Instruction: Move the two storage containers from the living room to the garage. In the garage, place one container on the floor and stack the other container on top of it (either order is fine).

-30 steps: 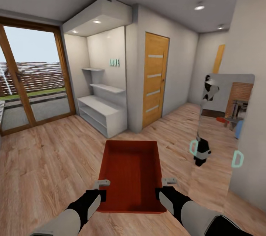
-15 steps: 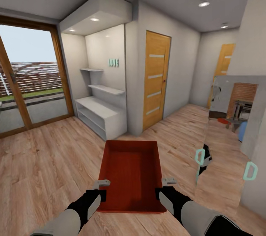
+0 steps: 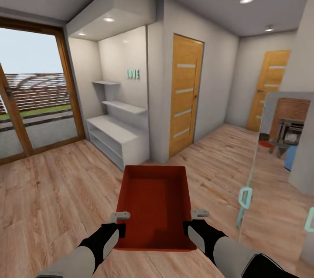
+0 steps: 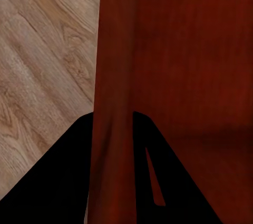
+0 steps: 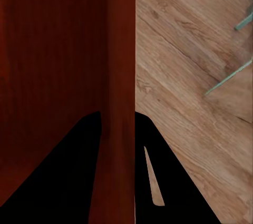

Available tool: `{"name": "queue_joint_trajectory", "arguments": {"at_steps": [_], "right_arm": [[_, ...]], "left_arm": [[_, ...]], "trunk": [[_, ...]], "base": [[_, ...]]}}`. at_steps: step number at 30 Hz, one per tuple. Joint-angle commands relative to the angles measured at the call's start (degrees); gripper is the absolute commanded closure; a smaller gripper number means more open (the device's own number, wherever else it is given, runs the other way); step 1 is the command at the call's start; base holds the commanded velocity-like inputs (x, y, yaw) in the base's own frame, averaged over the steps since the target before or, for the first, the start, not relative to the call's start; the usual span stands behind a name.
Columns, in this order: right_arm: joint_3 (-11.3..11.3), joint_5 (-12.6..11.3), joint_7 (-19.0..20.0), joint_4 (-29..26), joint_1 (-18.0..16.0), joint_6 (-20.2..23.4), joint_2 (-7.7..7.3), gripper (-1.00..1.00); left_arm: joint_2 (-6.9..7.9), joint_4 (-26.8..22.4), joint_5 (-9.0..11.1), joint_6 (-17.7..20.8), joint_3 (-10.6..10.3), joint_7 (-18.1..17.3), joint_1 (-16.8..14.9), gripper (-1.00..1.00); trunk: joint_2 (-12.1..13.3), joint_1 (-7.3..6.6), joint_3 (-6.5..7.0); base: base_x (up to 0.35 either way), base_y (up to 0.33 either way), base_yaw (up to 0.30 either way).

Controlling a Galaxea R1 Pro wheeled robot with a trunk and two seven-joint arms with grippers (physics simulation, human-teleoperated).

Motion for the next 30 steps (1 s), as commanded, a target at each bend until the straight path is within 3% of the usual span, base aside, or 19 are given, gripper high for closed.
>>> {"name": "queue_joint_trajectory", "arguments": {"at_steps": [1, 30], "right_arm": [[-0.46, 1.85, -0.57, -0.14, -0.06, -2.22, -0.18, 1.0], [-0.46, 1.85, -0.57, -0.14, -0.06, -2.22, -0.18, 1.0]], "left_arm": [[0.37, 0.05, -0.46, 0.48, -0.34, 0.68, 0.07, 1.0], [0.37, 0.05, -0.46, 0.48, -0.35, 0.6, 0.07, 1.0]], "trunk": [[-0.04, 0.05, -0.02], [-0.04, 0.05, -0.02]], "base": [[0.322, 0.0, 0.0], [0.322, 0.0, -0.005]]}}
